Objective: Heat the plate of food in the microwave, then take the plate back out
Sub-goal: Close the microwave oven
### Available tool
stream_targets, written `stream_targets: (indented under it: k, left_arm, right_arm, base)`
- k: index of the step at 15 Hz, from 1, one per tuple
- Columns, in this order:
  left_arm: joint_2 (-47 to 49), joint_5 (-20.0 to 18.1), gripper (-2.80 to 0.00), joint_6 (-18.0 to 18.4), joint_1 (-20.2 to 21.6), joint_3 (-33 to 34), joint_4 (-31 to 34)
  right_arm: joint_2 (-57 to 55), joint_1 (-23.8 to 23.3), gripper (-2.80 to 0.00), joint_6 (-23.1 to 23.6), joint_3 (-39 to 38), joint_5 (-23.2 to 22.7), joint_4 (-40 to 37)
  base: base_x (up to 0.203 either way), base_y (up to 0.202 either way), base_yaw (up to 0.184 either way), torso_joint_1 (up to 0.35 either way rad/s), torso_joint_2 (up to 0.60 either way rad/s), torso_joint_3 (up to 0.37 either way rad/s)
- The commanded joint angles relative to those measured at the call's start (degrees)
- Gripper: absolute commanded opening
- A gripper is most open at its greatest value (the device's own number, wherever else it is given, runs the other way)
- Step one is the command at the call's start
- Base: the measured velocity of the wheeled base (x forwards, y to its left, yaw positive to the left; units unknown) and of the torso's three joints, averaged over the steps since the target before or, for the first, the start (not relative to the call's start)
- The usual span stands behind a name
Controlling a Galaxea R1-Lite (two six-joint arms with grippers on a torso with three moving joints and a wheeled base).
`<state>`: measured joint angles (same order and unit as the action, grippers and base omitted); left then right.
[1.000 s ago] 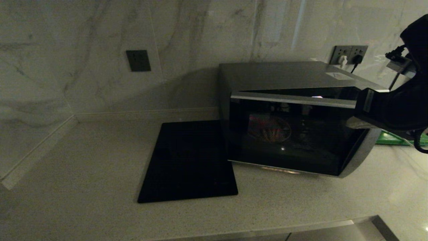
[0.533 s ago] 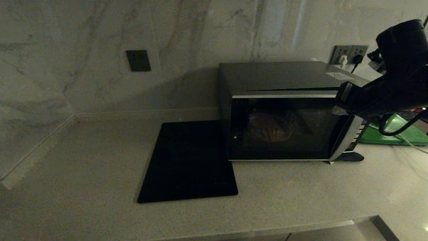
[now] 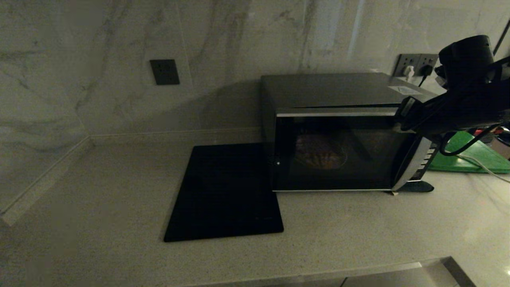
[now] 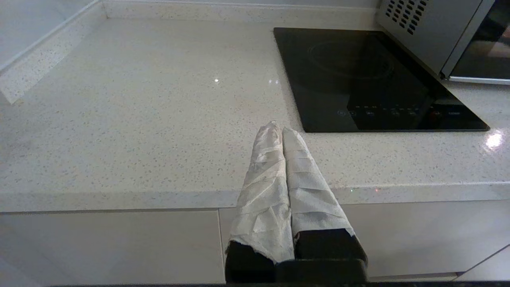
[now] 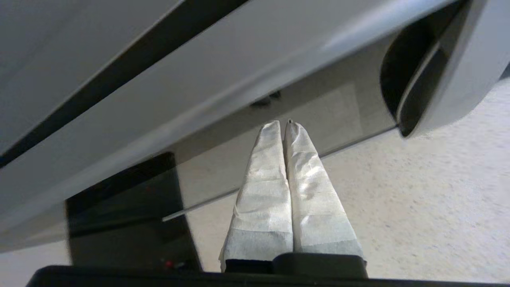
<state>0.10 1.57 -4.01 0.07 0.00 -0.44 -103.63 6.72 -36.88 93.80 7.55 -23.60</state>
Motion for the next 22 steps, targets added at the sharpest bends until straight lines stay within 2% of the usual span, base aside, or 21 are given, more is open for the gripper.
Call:
stream_targets:
  k: [1,22]
  left_arm:
    - [0.0,0.1,-2.80,0.0,0.0,0.0,0.0]
    - [0.0,0.1,-2.80,0.0,0.0,0.0,0.0]
  right_arm:
    - [0.7,-0.9,-2.80,-0.4,-0.6,-1.9,1.6]
    - [0.8,-1.2,-2.80,-0.3,-2.8,-4.1,8.1]
  base:
    - [0.000,0.000,0.000,0.000,0.00,0.000]
    - [0.000,0.000,0.000,0.000,0.00,0.000]
